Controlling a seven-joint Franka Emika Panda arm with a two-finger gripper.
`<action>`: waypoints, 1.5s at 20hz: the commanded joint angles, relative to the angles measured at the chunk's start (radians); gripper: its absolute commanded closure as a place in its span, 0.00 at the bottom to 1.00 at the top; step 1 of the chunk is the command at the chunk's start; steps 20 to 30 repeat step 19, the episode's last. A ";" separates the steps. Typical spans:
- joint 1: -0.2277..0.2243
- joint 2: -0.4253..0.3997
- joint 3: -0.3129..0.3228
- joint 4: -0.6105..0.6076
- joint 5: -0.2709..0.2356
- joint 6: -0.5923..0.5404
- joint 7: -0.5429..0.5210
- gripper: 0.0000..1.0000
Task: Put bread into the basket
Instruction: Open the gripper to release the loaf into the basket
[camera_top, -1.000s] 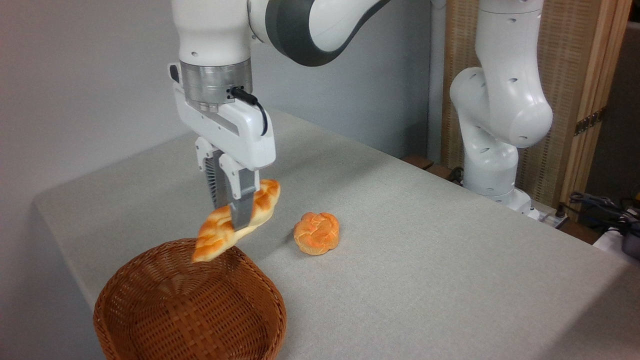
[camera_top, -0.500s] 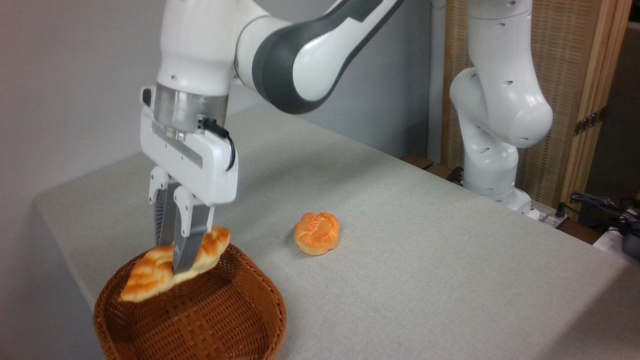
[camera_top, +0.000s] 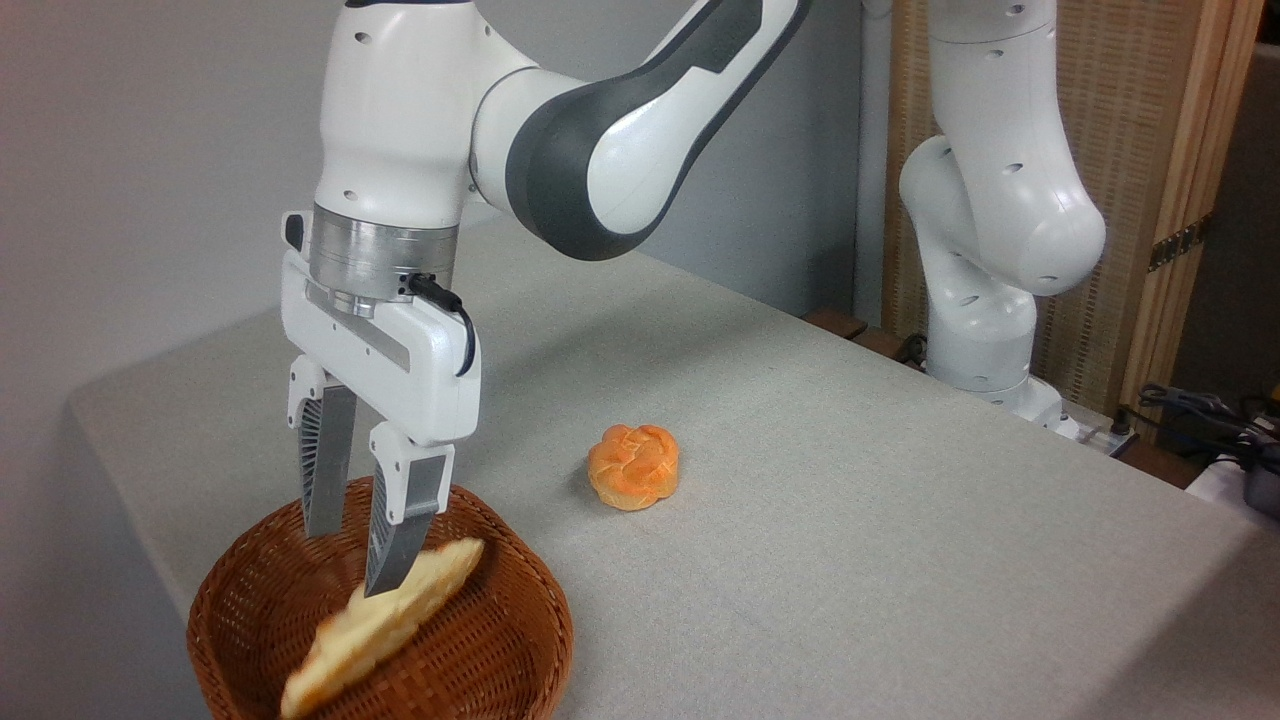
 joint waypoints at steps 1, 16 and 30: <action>-0.003 -0.003 0.006 0.007 -0.001 0.008 0.014 0.00; -0.014 -0.180 -0.032 0.119 0.005 -0.605 -0.061 0.00; -0.009 -0.170 -0.023 0.119 0.000 -0.599 -0.055 0.00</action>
